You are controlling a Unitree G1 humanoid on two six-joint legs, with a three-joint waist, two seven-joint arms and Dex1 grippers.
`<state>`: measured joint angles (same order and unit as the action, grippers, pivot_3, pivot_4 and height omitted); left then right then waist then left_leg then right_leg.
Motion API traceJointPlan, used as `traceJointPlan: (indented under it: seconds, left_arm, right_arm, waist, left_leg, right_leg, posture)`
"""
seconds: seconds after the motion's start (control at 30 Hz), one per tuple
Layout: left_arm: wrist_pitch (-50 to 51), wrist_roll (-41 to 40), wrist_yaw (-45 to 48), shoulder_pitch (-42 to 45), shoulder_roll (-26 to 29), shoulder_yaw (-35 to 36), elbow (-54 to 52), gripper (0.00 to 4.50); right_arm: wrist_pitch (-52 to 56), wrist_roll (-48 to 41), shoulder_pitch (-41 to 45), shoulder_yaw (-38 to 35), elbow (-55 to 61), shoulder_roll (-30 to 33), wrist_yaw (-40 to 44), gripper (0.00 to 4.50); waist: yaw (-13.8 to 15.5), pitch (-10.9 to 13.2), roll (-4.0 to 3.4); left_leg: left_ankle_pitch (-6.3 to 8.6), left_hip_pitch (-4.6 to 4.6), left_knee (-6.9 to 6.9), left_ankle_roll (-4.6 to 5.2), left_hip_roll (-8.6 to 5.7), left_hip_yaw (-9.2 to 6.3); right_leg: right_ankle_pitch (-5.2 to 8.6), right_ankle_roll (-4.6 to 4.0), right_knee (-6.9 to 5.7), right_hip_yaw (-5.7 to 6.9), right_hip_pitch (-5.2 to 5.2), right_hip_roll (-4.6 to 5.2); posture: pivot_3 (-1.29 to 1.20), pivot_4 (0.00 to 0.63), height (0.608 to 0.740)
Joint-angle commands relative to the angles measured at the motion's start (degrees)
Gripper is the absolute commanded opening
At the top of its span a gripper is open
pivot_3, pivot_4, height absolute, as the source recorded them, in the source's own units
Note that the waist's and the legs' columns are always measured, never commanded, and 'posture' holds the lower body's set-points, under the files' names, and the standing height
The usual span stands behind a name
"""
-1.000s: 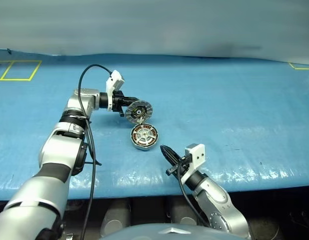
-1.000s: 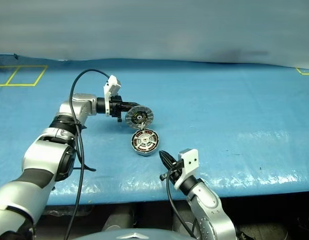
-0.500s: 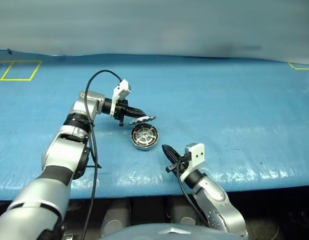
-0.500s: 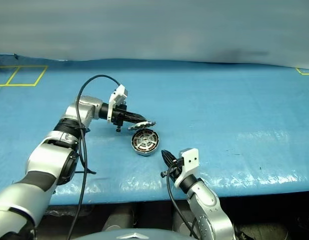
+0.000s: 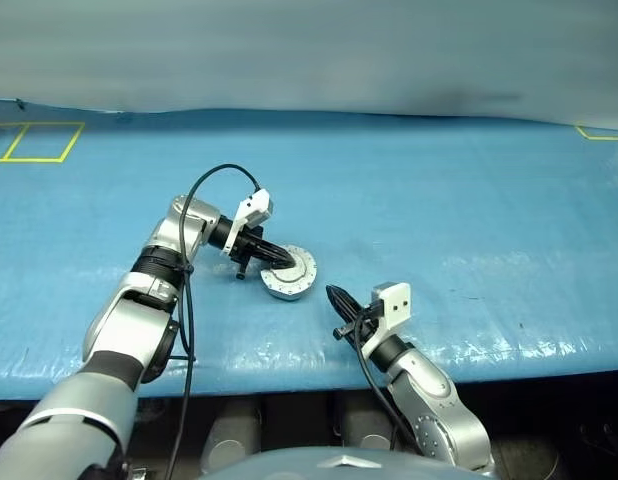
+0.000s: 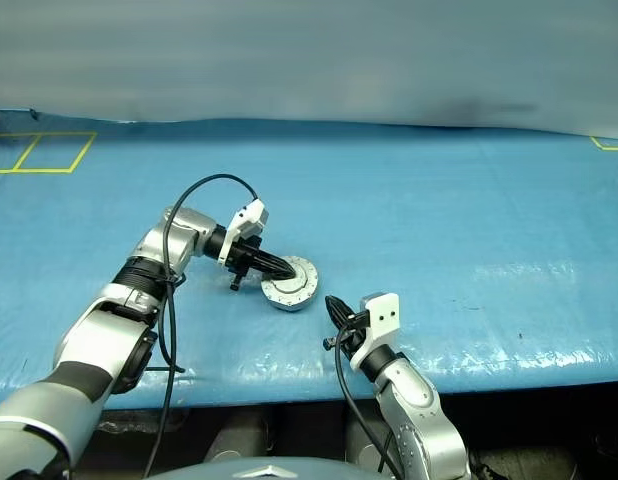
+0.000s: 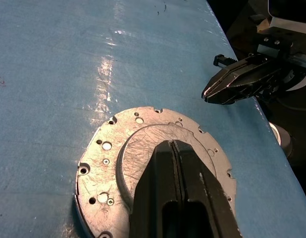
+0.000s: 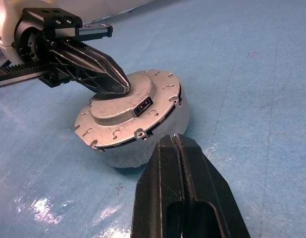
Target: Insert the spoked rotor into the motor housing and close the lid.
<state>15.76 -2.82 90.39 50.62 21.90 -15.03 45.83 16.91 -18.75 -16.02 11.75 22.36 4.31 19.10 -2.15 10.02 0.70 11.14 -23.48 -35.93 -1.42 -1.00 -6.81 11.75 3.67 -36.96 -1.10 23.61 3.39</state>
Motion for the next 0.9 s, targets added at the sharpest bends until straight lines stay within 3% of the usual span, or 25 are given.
traceJointPlan:
  seconds: [0.03, 0.2, 0.5, 0.6, 0.9]
  left_arm:
    - [0.8, -0.4, -2.1, -1.9, 0.3, 0.4, -3.6, 0.0]
    - [2.7, -4.5, -7.7, -6.5, -0.2, 4.4, -14.2, 0.0]
    - [8.4, -9.6, -23.1, -24.7, 0.9, 9.5, -46.2, 0.0]
    - [8.2, -12.8, -29.9, -31.3, -1.1, 13.4, -54.9, 0.0]
    - [2.0, -13.7, -44.5, -50.9, -4.6, 18.2, -68.7, 0.0]
  right_arm:
    - [1.5, -2.4, 1.3, -1.0, 3.1, -0.8, -0.9, 0.03]
    - [4.9, -4.6, 4.2, -2.0, 7.6, 0.3, -1.1, 0.03]
    - [13.0, -5.6, 12.9, -4.0, 10.2, 2.8, -4.4, 0.03]
    - [16.5, -5.0, 16.4, -3.1, 9.7, 4.5, -4.4, 0.61]
    - [23.6, -5.3, 26.0, 1.5, 4.7, 7.4, -0.1, 3.58]
  waist:
    - [0.0, 0.0, 0.0]
    - [0.0, 0.0, 0.0]
    - [0.0, 0.0, -0.03]
    - [0.1, 0.0, -0.04]
    - [0.2, 0.0, -0.09]
  left_leg:
    - [0.0, 0.01, 0.0, 0.0, 0.0, 0.0]
    - [0.0, -0.02, -0.02, 0.0, 0.0, -0.01]
    - [0.0, -0.01, 0.03, 0.0, 0.05, -0.04]
    - [-0.01, 0.01, 0.02, -0.01, 0.06, -0.04]
    - [-0.01, 0.05, 0.03, -0.01, 0.07, 0.05]
  right_leg:
    - [0.0, 0.0, 0.0, 0.0, 0.0, 0.0]
    - [-0.01, 0.0, -0.01, -0.01, 0.03, 0.0]
    - [-0.02, -0.07, -0.01, -0.03, 0.06, -0.01]
    - [-0.04, -0.11, -0.01, -0.01, 0.04, -0.02]
    - [-0.05, -0.14, 0.03, -0.06, 0.02, -0.01]
  posture:
    - [0.0, 0.15, 0.74]
    - [0.0, 0.15, 0.74]
    - [0.0, 0.15, 0.74]
    - [0.0, 0.15, 0.74]
    - [0.0, 0.15, 0.74]
